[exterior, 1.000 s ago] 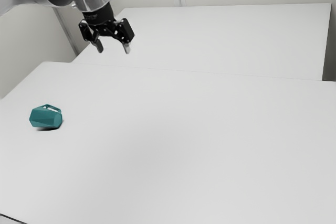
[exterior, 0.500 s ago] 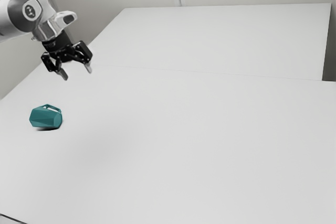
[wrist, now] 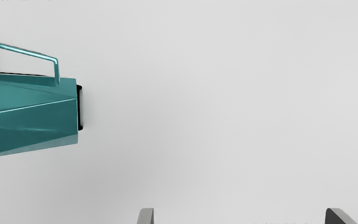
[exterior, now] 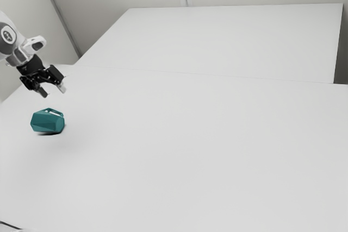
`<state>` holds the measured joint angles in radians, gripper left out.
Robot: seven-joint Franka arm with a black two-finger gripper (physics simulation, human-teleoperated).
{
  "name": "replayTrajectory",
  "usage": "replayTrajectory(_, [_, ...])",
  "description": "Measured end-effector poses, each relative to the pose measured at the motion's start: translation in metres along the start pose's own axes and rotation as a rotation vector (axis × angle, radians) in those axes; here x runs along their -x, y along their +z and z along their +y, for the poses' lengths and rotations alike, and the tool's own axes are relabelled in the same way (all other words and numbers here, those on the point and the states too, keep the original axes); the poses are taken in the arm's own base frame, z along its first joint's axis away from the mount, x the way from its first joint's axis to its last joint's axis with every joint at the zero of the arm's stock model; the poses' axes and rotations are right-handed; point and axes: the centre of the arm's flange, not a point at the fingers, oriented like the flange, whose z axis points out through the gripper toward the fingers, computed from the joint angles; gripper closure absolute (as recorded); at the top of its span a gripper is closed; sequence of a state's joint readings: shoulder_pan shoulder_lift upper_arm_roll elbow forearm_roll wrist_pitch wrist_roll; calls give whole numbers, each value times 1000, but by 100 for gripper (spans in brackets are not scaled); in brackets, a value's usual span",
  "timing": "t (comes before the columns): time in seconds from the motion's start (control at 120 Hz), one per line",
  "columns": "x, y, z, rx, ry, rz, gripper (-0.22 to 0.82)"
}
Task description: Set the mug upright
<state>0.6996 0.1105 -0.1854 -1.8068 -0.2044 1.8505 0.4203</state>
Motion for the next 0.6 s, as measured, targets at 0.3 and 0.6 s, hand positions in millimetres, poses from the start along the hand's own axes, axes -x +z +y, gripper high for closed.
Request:
replayTrajectory(0.3, [-2,15,-78,46,111,27,0])
replayTrajectory(0.6, [-1,42,-153,176,128,49,0])
